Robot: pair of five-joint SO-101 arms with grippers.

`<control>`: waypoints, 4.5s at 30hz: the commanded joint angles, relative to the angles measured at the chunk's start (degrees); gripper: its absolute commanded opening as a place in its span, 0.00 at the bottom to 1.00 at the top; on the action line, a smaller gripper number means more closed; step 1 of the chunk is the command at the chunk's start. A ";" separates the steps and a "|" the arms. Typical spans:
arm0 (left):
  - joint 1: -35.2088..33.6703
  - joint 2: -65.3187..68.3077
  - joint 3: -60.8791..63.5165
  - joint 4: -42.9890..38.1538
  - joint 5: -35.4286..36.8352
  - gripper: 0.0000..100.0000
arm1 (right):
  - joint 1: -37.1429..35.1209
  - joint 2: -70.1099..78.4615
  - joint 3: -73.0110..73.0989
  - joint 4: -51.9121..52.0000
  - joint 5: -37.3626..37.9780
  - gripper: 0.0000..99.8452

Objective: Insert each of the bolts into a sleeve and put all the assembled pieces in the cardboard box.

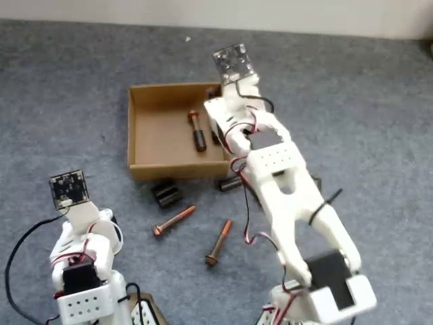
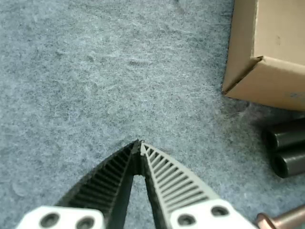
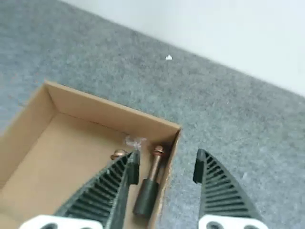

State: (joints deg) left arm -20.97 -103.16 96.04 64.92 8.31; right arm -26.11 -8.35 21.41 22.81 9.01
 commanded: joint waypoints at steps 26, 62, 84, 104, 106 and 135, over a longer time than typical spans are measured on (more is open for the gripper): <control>-0.92 -0.48 1.10 -1.14 -0.53 0.01 | -4.35 -23.87 1.19 43.03 -18.29 0.17; -0.92 -0.48 1.10 -1.14 -0.53 0.01 | -27.65 7.25 0.75 23.52 -52.92 0.17; -0.92 -0.48 1.10 -1.14 -0.53 0.01 | -24.04 21.41 -6.11 23.52 -61.36 0.17; -0.92 -0.48 1.10 -1.14 -0.53 0.01 | -22.55 27.30 -15.96 40.92 -58.29 0.02; -0.92 -0.48 1.10 -1.14 -0.53 0.01 | -21.14 27.30 -17.80 43.65 -53.80 0.02; -1.01 -0.48 1.10 -1.23 -0.53 0.01 | -31.52 27.74 -29.58 52.79 -15.82 0.13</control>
State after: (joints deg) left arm -21.49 -103.16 96.04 64.92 8.40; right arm -57.05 20.04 -5.93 75.74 -7.60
